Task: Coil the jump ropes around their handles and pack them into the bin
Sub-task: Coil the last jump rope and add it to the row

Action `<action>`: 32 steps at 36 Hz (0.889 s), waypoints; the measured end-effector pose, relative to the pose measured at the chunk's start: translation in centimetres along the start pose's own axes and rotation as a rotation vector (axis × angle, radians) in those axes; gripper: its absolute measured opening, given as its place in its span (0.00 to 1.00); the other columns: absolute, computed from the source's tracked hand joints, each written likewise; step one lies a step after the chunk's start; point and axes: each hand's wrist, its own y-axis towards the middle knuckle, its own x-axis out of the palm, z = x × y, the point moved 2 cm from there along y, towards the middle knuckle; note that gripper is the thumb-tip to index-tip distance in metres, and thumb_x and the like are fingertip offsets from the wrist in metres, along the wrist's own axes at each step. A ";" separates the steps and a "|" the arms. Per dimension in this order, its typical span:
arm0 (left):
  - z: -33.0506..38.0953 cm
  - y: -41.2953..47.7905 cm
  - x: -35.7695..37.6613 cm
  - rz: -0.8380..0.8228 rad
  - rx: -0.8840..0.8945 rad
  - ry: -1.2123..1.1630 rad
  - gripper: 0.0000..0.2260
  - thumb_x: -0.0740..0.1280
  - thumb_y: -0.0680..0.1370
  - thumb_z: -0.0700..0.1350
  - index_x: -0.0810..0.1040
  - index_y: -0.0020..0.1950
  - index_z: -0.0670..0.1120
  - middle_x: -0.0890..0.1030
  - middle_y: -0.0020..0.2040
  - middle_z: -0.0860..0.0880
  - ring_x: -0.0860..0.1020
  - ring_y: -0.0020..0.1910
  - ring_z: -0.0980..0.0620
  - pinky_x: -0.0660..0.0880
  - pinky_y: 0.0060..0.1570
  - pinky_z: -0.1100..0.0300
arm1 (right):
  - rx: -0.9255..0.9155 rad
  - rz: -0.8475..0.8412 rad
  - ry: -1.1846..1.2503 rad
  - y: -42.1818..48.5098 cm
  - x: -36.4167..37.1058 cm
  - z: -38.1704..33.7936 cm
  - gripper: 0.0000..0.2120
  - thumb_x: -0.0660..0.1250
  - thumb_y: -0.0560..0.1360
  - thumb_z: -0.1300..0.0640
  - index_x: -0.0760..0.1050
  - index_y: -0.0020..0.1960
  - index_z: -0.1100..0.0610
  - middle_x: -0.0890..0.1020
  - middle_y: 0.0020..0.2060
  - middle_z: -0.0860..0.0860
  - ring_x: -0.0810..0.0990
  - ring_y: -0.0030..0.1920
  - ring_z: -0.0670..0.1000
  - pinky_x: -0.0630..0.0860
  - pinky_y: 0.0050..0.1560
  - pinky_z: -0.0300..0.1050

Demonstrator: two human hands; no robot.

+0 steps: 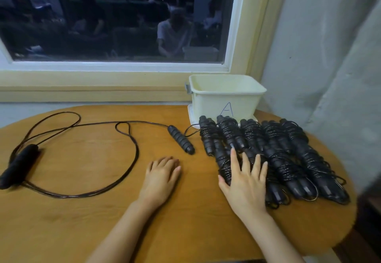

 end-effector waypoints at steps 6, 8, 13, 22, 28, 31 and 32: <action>0.5 -0.4 -0.4 -0.050 -0.010 0.046 0.20 0.52 0.84 0.56 0.70 0.73 0.53 0.65 0.77 0.51 0.58 0.77 0.52 0.47 0.77 0.51 | 0.003 -0.033 -0.006 0.2 -0.5 -0.2 0.42 0.69 0.71 0.34 0.64 0.77 0.55 0.72 0.70 0.64 0.63 0.73 0.72 0.59 0.70 0.71; 0.5 -0.5 -0.7 -0.063 -0.010 0.020 0.19 0.53 0.84 0.56 0.70 0.73 0.53 0.65 0.77 0.52 0.58 0.77 0.52 0.47 0.78 0.50 | -0.041 0.004 0.018 0.2 -1.2 -0.6 0.41 0.71 0.70 0.36 0.67 0.75 0.56 0.71 0.71 0.63 0.63 0.73 0.72 0.62 0.68 0.71; 0.0 -1.1 -2.0 -0.087 -0.006 -0.035 0.17 0.55 0.84 0.54 0.72 0.70 0.55 0.67 0.75 0.53 0.60 0.76 0.53 0.49 0.77 0.49 | -0.230 0.082 0.095 1.7 -2.6 -3.7 0.32 0.75 0.70 0.45 0.74 0.70 0.57 0.75 0.69 0.59 0.66 0.73 0.66 0.66 0.69 0.64; -7.1 -2.9 -8.5 0.081 -0.121 0.086 0.16 0.56 0.84 0.54 0.75 0.68 0.53 0.71 0.72 0.54 0.64 0.73 0.53 0.54 0.74 0.52 | -0.370 -0.231 0.121 7.2 -0.9 -12.5 0.27 0.60 0.82 0.50 0.57 0.78 0.53 0.64 0.74 0.54 0.63 0.72 0.56 0.70 0.64 0.48; -13.4 -4.1 -11.3 -0.091 -0.182 0.149 0.19 0.58 0.81 0.61 0.71 0.69 0.58 0.66 0.75 0.54 0.59 0.75 0.50 0.52 0.75 0.46 | -0.212 -0.363 -0.081 9.3 2.0 -15.0 0.28 0.59 0.82 0.53 0.53 0.79 0.54 0.66 0.71 0.61 0.67 0.69 0.63 0.71 0.62 0.52; -16.0 -4.5 -12.2 0.023 -0.249 0.207 0.17 0.56 0.82 0.59 0.71 0.69 0.58 0.63 0.77 0.52 0.55 0.77 0.47 0.45 0.77 0.43 | -0.173 -0.342 -0.096 9.9 2.9 -15.8 0.27 0.59 0.81 0.59 0.54 0.78 0.55 0.68 0.68 0.61 0.71 0.65 0.61 0.72 0.59 0.50; -16.9 -4.5 -12.6 0.089 -0.304 0.242 0.17 0.55 0.83 0.57 0.71 0.70 0.58 0.62 0.78 0.50 0.54 0.78 0.45 0.44 0.77 0.42 | -0.182 -0.329 -0.075 10.0 3.2 -16.2 0.28 0.60 0.81 0.61 0.54 0.78 0.54 0.68 0.66 0.60 0.73 0.62 0.60 0.74 0.56 0.48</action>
